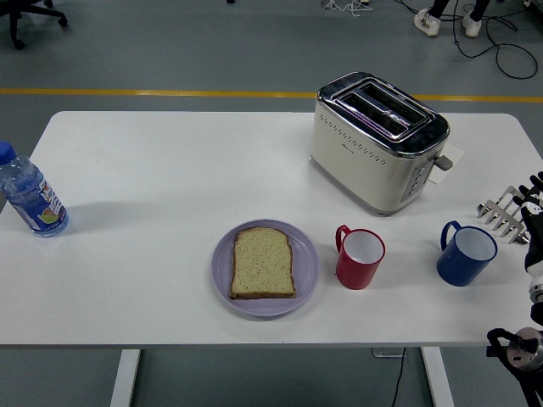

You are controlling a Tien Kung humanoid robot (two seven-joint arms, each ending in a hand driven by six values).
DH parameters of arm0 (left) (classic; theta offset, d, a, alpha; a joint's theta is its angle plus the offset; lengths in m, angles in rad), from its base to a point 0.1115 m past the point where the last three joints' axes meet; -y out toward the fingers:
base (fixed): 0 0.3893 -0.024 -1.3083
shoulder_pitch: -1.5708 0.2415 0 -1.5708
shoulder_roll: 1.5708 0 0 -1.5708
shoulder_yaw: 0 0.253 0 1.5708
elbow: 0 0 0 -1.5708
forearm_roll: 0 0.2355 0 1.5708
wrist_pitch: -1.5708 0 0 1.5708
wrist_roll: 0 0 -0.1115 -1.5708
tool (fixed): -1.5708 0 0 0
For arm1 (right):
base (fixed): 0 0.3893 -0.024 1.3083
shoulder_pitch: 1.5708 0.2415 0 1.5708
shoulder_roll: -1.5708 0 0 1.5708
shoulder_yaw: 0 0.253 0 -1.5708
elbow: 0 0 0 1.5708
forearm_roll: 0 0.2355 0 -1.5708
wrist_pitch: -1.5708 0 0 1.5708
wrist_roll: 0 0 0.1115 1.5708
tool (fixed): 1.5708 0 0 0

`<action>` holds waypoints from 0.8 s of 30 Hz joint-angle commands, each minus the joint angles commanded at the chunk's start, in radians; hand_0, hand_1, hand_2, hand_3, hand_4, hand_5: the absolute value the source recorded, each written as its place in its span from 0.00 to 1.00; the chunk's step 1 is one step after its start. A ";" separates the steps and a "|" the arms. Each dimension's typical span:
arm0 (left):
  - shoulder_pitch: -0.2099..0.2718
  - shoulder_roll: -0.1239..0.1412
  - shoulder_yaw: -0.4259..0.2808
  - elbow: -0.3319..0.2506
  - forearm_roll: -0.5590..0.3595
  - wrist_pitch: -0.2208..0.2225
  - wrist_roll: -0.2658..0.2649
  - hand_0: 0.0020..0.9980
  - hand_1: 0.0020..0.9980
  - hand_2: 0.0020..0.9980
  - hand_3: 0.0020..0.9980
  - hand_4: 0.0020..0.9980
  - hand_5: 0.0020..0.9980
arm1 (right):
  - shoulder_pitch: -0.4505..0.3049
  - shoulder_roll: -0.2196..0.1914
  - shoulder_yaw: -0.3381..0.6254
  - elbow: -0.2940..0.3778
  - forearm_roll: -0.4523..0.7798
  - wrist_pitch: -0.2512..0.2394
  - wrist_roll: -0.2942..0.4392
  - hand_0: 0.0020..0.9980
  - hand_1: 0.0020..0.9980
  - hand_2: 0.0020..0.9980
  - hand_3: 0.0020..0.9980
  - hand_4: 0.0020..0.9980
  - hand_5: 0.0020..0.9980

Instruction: Pick up the cup,pour liquid into bread,place the cup on the desk

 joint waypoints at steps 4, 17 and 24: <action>0.004 0.003 0.007 0.001 -0.005 0.000 0.001 0.64 0.65 0.67 0.57 0.33 0.84 | -0.001 0.001 -0.003 -0.001 -0.004 -0.001 -0.002 0.66 0.62 0.68 0.62 0.52 0.07; 0.008 0.004 -0.001 0.002 -0.002 0.000 0.001 0.64 0.65 0.67 0.56 0.33 0.84 | -0.004 0.003 0.003 -0.004 -0.028 0.027 -0.026 0.66 0.62 0.68 0.61 0.52 0.06; 0.002 0.004 -0.011 0.002 0.001 0.000 0.001 0.64 0.65 0.67 0.57 0.33 0.84 | 0.000 0.005 0.012 -0.007 -0.025 0.028 -0.018 0.66 0.62 0.68 0.61 0.52 0.06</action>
